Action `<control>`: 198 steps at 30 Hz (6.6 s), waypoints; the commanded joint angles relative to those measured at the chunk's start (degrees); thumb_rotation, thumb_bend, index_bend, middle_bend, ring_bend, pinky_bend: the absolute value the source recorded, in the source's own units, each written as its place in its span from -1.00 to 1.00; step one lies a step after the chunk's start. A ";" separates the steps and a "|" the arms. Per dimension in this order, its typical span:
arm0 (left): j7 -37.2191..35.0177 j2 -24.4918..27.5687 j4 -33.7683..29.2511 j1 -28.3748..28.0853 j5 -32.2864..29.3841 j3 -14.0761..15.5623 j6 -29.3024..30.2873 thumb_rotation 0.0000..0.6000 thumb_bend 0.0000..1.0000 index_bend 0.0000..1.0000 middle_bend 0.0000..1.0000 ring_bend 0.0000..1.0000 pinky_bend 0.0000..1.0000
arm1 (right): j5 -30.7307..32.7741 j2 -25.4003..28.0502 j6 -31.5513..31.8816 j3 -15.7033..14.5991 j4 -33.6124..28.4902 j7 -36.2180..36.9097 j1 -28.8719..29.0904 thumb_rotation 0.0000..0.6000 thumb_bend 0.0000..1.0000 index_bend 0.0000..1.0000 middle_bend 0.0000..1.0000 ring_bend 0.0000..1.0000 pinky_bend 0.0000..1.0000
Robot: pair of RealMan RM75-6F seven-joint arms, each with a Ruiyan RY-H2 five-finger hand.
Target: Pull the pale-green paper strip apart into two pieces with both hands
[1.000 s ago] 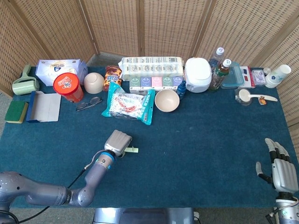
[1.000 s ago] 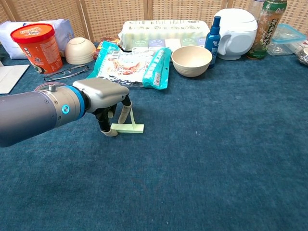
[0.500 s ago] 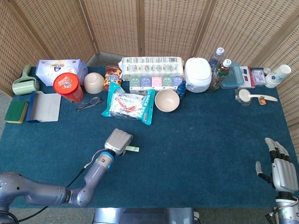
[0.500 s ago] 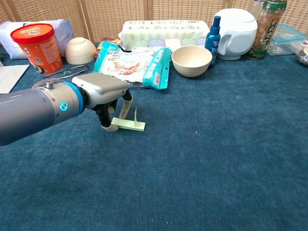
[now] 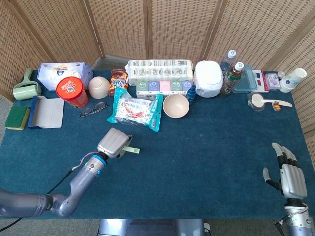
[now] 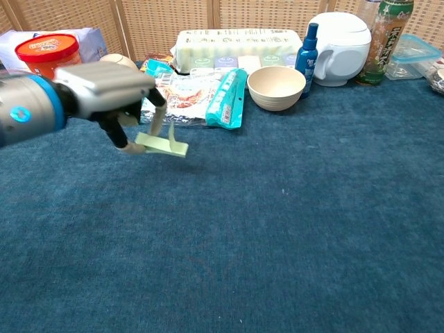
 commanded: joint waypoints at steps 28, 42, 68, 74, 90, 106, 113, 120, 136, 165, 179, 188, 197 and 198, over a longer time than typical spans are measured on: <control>-35.40 29.85 -10.17 11.30 31.21 6.55 -2.67 1.00 -0.30 0.48 1.00 1.00 1.00 | -9.14 -0.91 -6.08 -1.80 -5.73 7.68 8.33 1.00 -0.02 -1.00 -0.72 -0.92 -0.80; -35.41 31.57 -9.16 7.07 36.80 4.44 -9.69 1.00 -0.30 0.48 1.00 1.00 1.00 | -11.90 -2.62 -9.59 -2.81 -7.84 12.99 12.92 1.00 -0.02 -1.00 -0.68 -0.86 -0.74; -32.70 30.96 -9.89 -2.03 32.70 -2.84 -20.74 1.00 -0.30 0.48 1.00 1.00 1.00 | -12.27 -10.29 -10.17 0.03 -4.93 21.26 20.39 1.00 -0.03 -0.90 0.43 0.69 0.68; -32.09 30.18 -9.13 -3.37 30.74 -3.86 -22.46 1.00 -0.30 0.48 1.00 1.00 1.00 | -12.14 -11.30 -10.48 -0.02 -4.57 19.73 21.47 1.00 -0.06 -0.73 0.67 0.92 0.92; -28.74 27.75 -8.53 -6.94 25.91 -5.60 -26.26 1.00 -0.30 0.48 1.00 1.00 1.00 | -10.91 -14.01 -11.65 0.54 -5.39 12.91 24.11 1.00 -0.10 -0.34 0.83 1.00 1.00; -25.12 25.41 -8.01 -9.41 20.90 -6.00 -27.94 1.00 -0.30 0.48 1.00 1.00 1.00 | -9.22 -15.57 -12.41 2.63 -8.51 8.04 26.71 1.00 -0.12 -0.17 0.87 1.00 1.00; -23.95 24.26 -7.62 -10.56 19.10 -6.11 -28.27 1.00 -0.30 0.48 1.00 1.00 1.00 | -8.36 -16.06 -13.45 2.73 -9.14 7.08 27.71 1.00 -0.13 -0.21 0.87 1.00 1.00; -23.34 22.31 -6.53 -11.87 17.15 -6.19 -28.68 1.00 -0.30 0.48 1.00 1.00 1.00 | -7.50 -16.58 -14.93 3.22 -10.62 4.76 29.20 1.00 -0.13 -0.27 0.87 1.00 1.00; -21.62 19.79 -5.84 -14.73 14.29 -6.06 -29.02 1.00 -0.30 0.48 1.00 1.00 1.00 | -4.41 -18.01 -16.07 4.17 -11.87 -0.05 30.84 1.00 -0.13 -0.15 0.88 1.00 1.00; -20.62 18.89 -5.60 -16.75 11.73 -4.75 -28.42 1.00 -0.30 0.48 1.00 1.00 1.00 | -3.63 -18.70 -16.40 3.64 -11.96 -0.87 31.67 1.00 -0.14 -0.21 0.89 1.00 1.00; -20.60 18.84 -5.29 -16.95 11.42 -3.98 -28.08 1.00 -0.30 0.48 1.00 1.00 1.00 | -2.70 -18.82 -16.74 3.92 -11.81 -1.08 32.07 1.00 -0.14 -0.25 0.89 1.00 1.00; -20.81 18.56 -4.94 -17.08 11.49 -3.80 -27.95 1.00 -0.30 0.48 1.00 1.00 1.00 | -2.77 -18.75 -17.03 3.79 -11.65 -0.72 32.31 1.00 -0.14 -0.25 0.89 1.00 1.00; -20.89 18.10 -4.71 -17.58 11.13 -4.02 -28.00 1.00 -0.30 0.48 1.00 1.00 1.00 | -2.75 -19.57 -17.64 3.74 -11.80 -1.57 33.00 1.00 -0.14 -0.25 0.89 1.00 1.00; -20.91 18.06 -4.72 -17.60 11.08 -3.99 -28.01 1.00 -0.30 0.48 1.00 1.00 1.00 | -2.69 -19.60 -17.66 3.76 -11.81 -1.63 33.02 1.00 -0.14 -0.25 0.89 1.00 1.00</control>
